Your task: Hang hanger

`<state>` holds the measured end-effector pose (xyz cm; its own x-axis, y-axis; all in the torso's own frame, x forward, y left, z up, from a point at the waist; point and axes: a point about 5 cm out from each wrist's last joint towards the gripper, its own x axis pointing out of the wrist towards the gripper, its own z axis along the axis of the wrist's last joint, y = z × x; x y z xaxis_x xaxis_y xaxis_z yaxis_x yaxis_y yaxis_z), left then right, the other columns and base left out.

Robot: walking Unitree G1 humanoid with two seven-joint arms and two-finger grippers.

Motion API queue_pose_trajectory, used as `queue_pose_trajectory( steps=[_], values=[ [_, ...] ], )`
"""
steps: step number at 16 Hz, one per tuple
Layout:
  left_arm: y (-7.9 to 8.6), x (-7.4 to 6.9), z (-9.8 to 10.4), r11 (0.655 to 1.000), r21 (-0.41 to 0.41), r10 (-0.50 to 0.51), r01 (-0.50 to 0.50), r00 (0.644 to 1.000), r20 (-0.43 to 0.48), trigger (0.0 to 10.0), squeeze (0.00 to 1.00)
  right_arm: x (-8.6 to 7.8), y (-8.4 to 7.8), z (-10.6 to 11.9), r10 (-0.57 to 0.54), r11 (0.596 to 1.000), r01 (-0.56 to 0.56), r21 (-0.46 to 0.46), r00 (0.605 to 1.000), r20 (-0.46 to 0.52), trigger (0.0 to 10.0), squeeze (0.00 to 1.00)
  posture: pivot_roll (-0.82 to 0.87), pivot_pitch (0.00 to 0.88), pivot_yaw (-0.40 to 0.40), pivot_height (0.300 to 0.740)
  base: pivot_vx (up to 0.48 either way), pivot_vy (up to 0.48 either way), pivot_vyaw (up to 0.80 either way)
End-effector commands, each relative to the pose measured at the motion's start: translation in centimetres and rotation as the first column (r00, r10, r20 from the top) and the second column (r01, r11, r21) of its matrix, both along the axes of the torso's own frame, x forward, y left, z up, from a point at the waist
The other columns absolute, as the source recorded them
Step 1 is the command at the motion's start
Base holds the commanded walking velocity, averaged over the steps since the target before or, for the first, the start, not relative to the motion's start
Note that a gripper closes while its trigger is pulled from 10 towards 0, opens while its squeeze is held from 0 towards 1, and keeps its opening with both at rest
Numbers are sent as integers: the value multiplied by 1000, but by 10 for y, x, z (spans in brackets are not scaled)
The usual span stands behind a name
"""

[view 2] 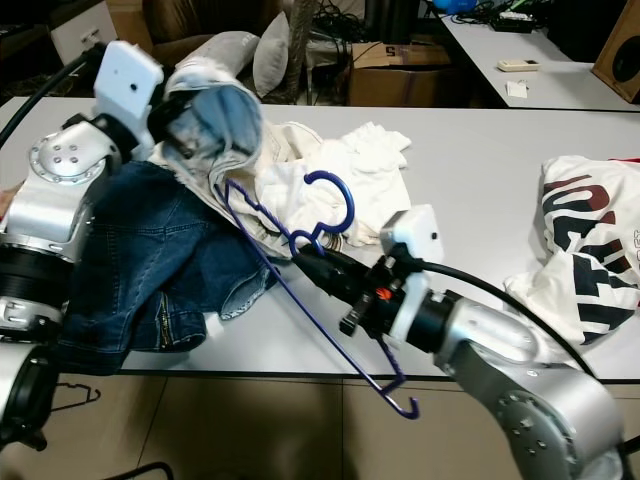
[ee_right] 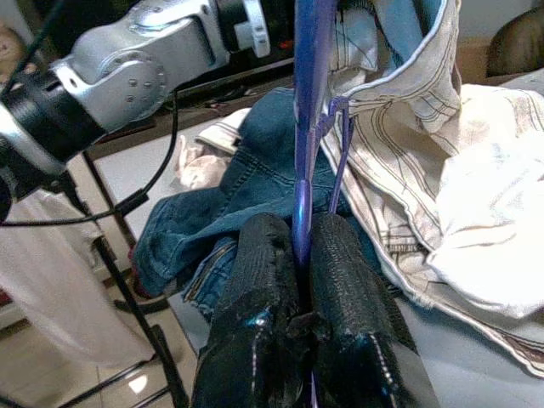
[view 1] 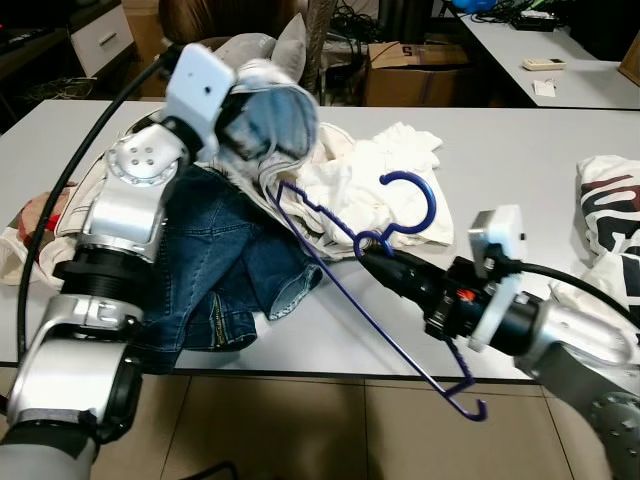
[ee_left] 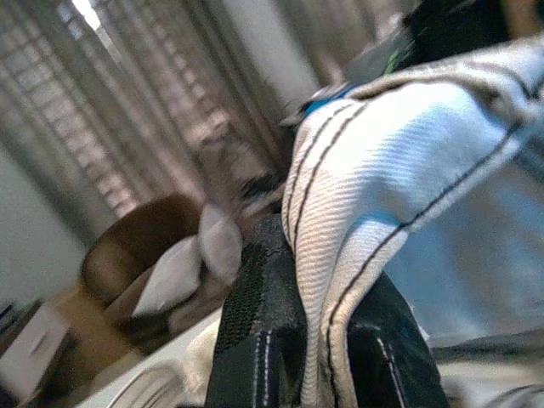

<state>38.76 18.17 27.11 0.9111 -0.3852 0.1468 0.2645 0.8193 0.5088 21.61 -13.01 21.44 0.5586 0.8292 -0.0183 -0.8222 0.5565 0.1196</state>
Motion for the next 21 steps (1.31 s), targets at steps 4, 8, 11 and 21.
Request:
queue_pose_trajectory(
  steps=[4, 8, 11, 21],
  values=[
    [20, 3, 23, 955, -288, 90, -75, 995, 39, 0, 0, 10, -18, -2, -148, 986, 150, -73, 989, 23, 10000, 0, 21, 0, 19, 740, 0, 0, 0],
    [15, -23, 3, 813, -581, -69, 50, 998, -12, 10000, 0, 20, -41, 9, -479, 877, 473, 78, 872, 102, 10000, 0, 3, 0, 62, 740, 0, 0, 0],
    [9, -48, -38, 830, -557, -56, -11, 993, -104, 10000, 0, 23, -35, 4, -596, 801, 584, 131, 798, 87, 10000, 0, 6, 0, 50, 740, 0, 0, 0],
    [8, -37, -25, 828, -543, 109, -140, 990, -89, 0, 0, -22, -9, -35, -175, 970, 173, -171, 985, 1, 10000, 0, 9, 0, 62, 740, 0, 0, 0]
  ],
)
